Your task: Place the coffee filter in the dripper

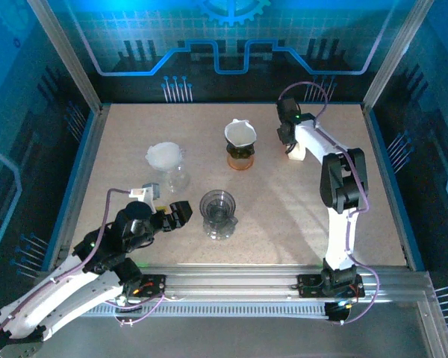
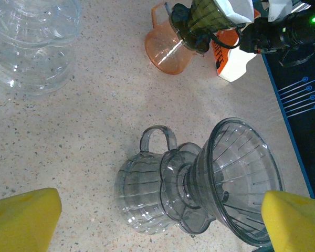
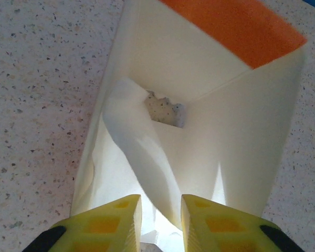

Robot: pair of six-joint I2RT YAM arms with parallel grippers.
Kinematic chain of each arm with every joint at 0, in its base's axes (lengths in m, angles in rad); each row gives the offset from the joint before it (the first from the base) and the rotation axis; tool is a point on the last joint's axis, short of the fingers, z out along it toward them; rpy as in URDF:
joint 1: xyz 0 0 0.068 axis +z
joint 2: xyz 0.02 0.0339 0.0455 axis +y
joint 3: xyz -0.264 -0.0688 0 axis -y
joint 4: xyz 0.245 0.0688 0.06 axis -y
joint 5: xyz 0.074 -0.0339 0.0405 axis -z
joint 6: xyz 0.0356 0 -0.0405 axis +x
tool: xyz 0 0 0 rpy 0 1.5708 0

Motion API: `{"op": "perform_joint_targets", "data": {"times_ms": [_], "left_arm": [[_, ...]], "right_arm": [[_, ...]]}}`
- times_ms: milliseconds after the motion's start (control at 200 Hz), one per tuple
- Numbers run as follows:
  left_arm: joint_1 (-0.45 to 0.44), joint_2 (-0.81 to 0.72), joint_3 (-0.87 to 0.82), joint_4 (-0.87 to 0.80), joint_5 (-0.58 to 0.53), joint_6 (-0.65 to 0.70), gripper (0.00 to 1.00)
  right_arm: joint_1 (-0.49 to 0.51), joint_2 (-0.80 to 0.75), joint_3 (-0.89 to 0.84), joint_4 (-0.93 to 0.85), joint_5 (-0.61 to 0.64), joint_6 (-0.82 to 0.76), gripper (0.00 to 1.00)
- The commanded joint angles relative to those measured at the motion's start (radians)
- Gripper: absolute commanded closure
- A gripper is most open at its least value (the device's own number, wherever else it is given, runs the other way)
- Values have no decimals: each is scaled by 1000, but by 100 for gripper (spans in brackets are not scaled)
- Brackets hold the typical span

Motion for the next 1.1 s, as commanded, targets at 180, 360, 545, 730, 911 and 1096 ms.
{"op": "perform_joint_targets", "data": {"times_ms": [180, 360, 545, 730, 911, 1096], "left_arm": [[-3, -18, -13, -22, -5, -26, 1], [-3, -23, -19, -21, -2, -33, 1], [-3, -26, -19, -14, 3, -31, 1], [-4, -29, -18, -4, 11, -24, 1], [-4, -29, -5, -5, 19, -14, 1], [-3, -30, 0, -3, 29, -10, 1]], "right_arm": [[-11, 7, -3, 19, 37, -23, 93], [-11, -69, -62, 55, 43, -15, 100], [6, -165, -126, 33, 47, 20, 100], [36, -304, -238, 17, 64, 73, 100], [89, -483, -373, -3, 80, 124, 100], [206, -691, -481, -78, 95, 168, 100]]}}
